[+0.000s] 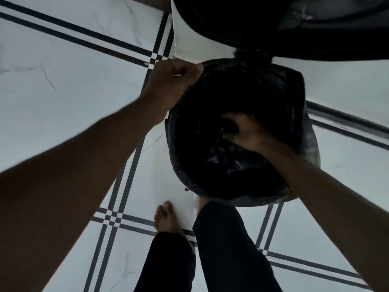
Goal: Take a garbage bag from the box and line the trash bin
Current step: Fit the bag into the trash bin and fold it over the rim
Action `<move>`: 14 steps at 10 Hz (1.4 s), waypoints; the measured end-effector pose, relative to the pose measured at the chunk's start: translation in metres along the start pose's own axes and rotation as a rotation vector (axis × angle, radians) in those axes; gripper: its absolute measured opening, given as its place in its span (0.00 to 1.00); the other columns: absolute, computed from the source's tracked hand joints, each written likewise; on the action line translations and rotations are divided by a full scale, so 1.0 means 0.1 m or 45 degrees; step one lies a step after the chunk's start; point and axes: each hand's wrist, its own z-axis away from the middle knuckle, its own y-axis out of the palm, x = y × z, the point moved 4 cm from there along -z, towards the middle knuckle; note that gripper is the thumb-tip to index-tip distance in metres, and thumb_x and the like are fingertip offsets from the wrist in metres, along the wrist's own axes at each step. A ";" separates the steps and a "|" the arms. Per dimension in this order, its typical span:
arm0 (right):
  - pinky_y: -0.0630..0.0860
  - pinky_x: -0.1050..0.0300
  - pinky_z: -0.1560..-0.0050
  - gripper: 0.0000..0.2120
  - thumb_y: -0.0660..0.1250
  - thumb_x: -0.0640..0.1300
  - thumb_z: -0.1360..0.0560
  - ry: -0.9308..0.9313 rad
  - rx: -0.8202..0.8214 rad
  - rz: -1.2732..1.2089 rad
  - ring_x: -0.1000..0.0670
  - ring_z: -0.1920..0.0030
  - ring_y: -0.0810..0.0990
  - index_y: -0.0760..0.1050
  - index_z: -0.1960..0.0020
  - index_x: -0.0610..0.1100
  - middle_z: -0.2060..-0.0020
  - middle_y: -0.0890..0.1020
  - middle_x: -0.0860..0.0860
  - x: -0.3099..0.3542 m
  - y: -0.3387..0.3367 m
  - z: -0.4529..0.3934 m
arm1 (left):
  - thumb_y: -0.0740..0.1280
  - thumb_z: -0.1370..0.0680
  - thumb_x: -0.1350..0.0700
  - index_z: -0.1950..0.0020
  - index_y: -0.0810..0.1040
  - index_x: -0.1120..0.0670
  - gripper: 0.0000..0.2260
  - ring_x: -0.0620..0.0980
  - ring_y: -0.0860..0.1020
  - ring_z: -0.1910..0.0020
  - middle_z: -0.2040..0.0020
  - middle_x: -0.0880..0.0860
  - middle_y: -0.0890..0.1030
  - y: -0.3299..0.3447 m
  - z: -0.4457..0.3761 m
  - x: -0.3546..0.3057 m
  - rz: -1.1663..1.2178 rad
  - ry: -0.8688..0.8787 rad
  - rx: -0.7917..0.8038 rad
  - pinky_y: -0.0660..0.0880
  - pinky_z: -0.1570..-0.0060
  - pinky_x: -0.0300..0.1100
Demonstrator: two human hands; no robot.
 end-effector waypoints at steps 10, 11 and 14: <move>0.75 0.62 0.58 0.09 0.66 0.51 0.22 0.441 -0.605 -1.299 0.58 0.62 0.80 0.81 0.53 0.48 0.62 0.82 0.55 -0.81 -0.63 1.06 | 0.32 0.39 0.18 0.33 0.71 0.42 0.50 0.61 0.68 0.29 0.31 0.41 0.72 0.39 1.37 3.97 -0.356 -0.969 -0.207 0.63 0.35 0.61; 0.76 0.54 0.43 0.17 0.61 0.54 0.19 0.395 -0.504 -1.439 0.52 0.43 0.82 0.81 0.40 0.45 0.44 0.84 0.51 -0.85 -0.38 1.28 | 0.46 0.36 0.17 0.42 0.73 0.38 0.36 0.53 0.71 0.31 0.34 0.48 0.76 0.44 1.70 3.58 -0.201 -1.002 -0.325 0.64 0.34 0.60; 0.80 0.58 0.55 0.06 0.67 0.41 0.20 0.743 -0.780 -1.727 0.53 0.56 0.81 0.73 0.54 0.48 0.57 0.83 0.51 -0.84 0.24 1.72 | 0.61 0.17 0.52 0.47 0.79 0.55 0.10 0.50 0.84 0.50 0.51 0.53 0.84 0.34 2.00 0.60 0.521 -0.808 -0.425 0.80 0.52 0.41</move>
